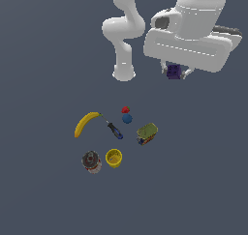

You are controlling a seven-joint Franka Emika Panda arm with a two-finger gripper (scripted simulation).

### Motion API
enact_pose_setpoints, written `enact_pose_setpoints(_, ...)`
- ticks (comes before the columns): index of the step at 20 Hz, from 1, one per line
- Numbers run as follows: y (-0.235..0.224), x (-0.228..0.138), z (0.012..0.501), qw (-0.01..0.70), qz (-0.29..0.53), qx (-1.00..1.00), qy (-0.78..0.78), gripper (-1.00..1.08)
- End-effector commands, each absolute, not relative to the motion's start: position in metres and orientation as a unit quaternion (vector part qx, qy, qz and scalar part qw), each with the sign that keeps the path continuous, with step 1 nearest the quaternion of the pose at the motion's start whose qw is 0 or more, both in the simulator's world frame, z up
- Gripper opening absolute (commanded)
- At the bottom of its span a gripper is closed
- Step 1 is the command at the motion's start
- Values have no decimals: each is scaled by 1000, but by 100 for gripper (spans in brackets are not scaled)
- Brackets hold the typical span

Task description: Pick up a designated object from a clutter of objects.

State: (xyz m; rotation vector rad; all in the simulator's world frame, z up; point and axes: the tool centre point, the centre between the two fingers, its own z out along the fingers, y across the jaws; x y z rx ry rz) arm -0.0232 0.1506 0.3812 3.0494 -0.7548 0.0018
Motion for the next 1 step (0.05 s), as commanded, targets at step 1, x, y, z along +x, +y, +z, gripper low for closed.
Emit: enact_pose_setpoints(1,152,-23,383,0,0,971,-241,-100)
